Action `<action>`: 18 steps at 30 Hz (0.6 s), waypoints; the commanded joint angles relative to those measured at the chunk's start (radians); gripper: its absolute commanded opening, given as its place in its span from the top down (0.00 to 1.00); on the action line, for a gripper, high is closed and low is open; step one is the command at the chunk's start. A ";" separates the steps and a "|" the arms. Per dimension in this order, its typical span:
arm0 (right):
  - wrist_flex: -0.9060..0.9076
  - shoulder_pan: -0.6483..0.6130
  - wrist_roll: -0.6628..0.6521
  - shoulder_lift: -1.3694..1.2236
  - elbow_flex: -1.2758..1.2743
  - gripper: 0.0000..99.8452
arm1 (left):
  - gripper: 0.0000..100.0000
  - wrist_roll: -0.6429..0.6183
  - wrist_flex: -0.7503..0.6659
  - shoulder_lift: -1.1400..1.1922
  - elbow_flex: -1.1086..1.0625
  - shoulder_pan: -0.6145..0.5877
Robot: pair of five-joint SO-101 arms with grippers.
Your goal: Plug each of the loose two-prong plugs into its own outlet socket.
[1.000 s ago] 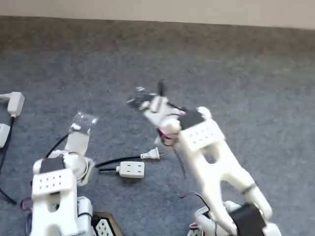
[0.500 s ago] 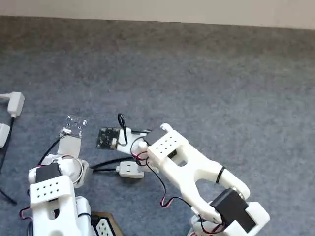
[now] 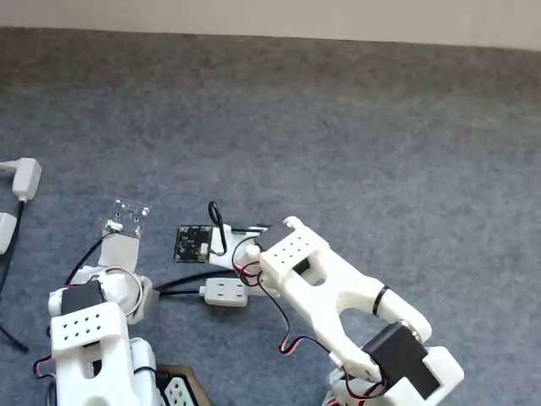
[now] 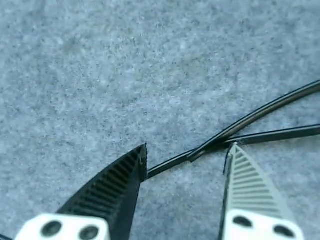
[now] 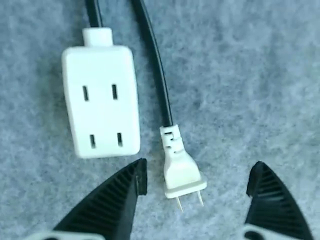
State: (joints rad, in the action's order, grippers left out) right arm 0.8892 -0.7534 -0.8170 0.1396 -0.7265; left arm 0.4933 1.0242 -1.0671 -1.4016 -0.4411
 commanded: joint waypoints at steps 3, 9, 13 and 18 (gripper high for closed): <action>-0.016 -0.004 -0.074 0.002 -0.035 0.70 | 0.74 0.005 -0.012 -0.012 0.004 -0.004; -0.016 -0.035 -0.149 0.004 -0.074 0.83 | 0.74 0.005 -0.012 -0.012 -0.001 -0.004; -0.016 -0.035 -0.150 0.004 -0.073 0.83 | 0.74 0.005 -0.012 -0.012 -0.001 -0.004; 0.018 -0.007 -0.149 0.005 -0.070 0.89 | 0.74 0.005 -0.012 -0.012 -0.001 -0.004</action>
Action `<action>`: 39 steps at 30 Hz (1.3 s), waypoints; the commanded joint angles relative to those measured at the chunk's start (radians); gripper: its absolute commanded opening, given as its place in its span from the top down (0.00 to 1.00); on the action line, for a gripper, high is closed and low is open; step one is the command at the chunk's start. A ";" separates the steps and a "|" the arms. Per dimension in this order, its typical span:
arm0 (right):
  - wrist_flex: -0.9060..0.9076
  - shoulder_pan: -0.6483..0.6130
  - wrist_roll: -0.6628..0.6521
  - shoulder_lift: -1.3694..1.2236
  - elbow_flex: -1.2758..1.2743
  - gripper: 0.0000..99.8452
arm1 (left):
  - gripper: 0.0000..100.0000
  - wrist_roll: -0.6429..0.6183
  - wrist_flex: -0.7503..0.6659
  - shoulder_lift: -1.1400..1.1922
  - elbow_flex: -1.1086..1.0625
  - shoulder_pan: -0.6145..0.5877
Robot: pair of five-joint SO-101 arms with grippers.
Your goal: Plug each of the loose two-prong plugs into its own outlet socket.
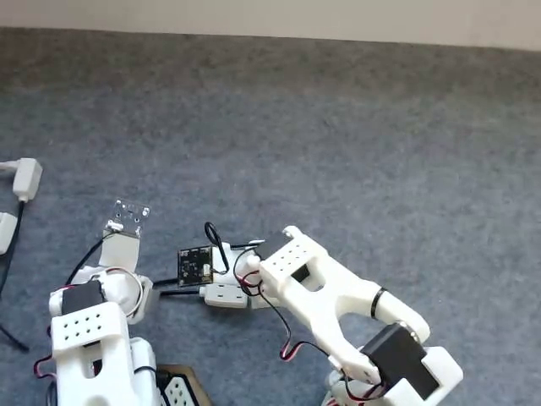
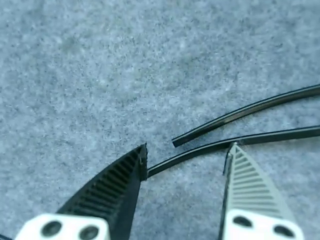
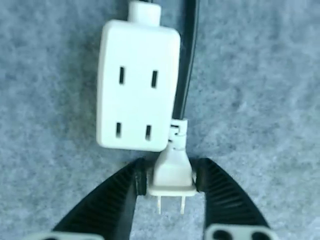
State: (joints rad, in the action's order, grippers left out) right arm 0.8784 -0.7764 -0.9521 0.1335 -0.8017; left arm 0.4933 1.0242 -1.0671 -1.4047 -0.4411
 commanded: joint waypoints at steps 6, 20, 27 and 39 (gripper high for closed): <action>0.119 0.211 -0.069 0.016 0.008 0.93 | 0.74 0.005 -0.012 -0.012 0.002 -0.004; 0.199 0.329 -0.094 0.024 0.030 0.93 | 0.74 0.005 -0.063 -0.012 -0.035 0.027; 0.341 0.191 -0.089 0.016 0.114 0.78 | 0.74 0.005 -0.066 -0.012 -0.036 0.027; 0.291 0.171 -0.086 0.012 0.110 0.77 | 0.74 0.008 -0.063 -0.012 -0.038 0.028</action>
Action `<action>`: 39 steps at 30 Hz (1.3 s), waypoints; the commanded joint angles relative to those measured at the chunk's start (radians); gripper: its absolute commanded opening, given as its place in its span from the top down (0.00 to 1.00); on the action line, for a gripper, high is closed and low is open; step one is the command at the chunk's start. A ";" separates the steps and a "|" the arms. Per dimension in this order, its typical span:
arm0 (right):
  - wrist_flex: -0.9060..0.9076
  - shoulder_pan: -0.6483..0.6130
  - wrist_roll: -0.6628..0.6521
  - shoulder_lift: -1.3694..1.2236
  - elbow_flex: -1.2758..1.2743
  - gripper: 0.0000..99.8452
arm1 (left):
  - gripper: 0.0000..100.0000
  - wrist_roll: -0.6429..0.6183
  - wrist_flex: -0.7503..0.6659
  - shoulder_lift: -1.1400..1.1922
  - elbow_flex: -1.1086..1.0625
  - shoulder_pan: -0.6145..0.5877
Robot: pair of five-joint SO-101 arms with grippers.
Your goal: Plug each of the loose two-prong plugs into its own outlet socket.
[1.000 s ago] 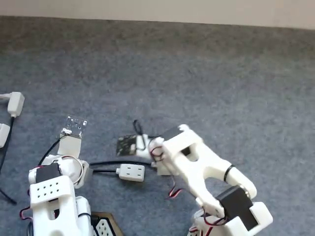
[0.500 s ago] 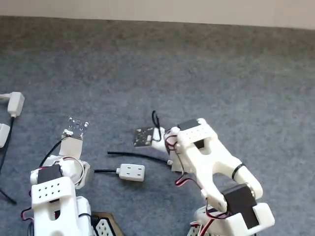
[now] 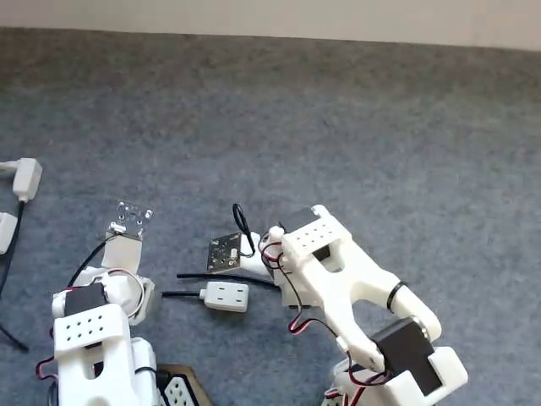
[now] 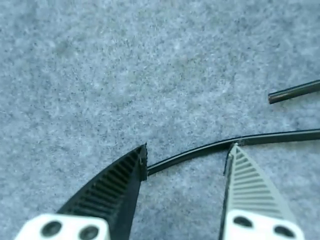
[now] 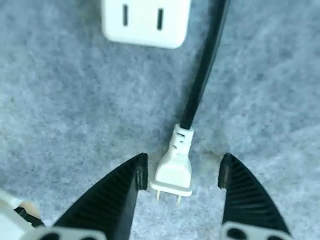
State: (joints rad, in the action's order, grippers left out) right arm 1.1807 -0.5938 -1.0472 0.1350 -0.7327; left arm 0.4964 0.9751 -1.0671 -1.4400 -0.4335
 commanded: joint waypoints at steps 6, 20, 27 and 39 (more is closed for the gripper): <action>-0.041 -0.085 0.107 0.010 0.041 0.77 | 0.74 0.005 -0.017 -0.012 -0.002 0.021; -0.088 -0.084 0.204 0.010 -0.042 0.77 | 0.74 0.005 -0.017 -0.012 -0.010 0.021; -0.096 -0.048 0.203 0.012 -0.068 0.77 | 0.74 0.005 -0.018 -0.012 -0.013 0.022; -0.180 -0.044 0.203 0.010 -0.140 0.93 | 0.74 0.005 -0.018 -0.012 -0.015 0.022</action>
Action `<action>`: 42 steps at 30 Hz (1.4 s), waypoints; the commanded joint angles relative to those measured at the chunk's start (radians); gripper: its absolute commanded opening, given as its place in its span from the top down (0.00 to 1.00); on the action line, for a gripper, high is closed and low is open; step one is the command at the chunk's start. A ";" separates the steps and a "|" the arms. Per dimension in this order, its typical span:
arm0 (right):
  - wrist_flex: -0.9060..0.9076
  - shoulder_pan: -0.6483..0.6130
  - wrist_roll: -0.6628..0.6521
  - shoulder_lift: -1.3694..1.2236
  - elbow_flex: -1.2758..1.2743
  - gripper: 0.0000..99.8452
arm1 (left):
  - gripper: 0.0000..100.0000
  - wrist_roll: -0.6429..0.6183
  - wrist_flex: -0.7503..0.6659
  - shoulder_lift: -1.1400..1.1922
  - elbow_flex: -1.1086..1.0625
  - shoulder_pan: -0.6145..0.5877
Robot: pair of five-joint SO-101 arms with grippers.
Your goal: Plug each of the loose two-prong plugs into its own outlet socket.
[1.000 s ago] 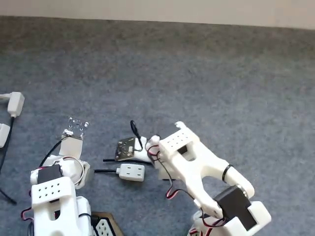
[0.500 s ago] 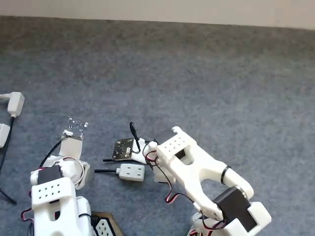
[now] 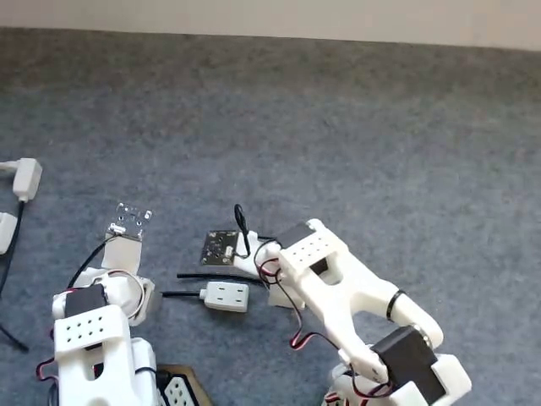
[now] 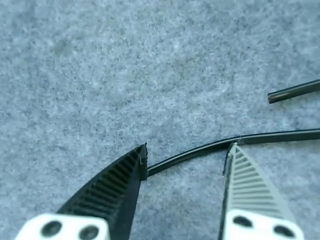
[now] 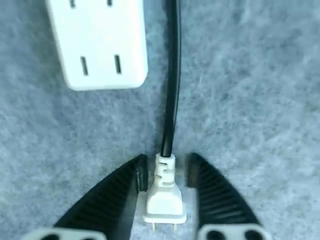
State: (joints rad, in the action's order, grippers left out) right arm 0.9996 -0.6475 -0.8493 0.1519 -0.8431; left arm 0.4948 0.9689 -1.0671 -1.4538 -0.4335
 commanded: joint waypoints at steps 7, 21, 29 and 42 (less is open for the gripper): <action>0.004 0.010 0.003 -0.005 -0.031 0.93 | 0.74 0.006 -0.012 -0.012 -0.002 0.022; 0.056 0.053 -0.095 -0.007 -0.030 0.93 | 0.74 0.006 -0.012 -0.012 -0.002 0.022; 0.056 0.039 -0.091 -0.007 -0.024 1.00 | 0.74 0.006 -0.012 -0.012 -0.002 0.022; 0.292 -0.022 0.296 -0.007 0.552 1.00 | 0.74 0.002 0.011 -0.012 0.228 0.013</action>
State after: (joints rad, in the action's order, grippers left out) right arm 1.2789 -0.6859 -0.7818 0.1335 -0.5961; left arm 0.4948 0.9275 -1.0764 -1.3848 -0.4335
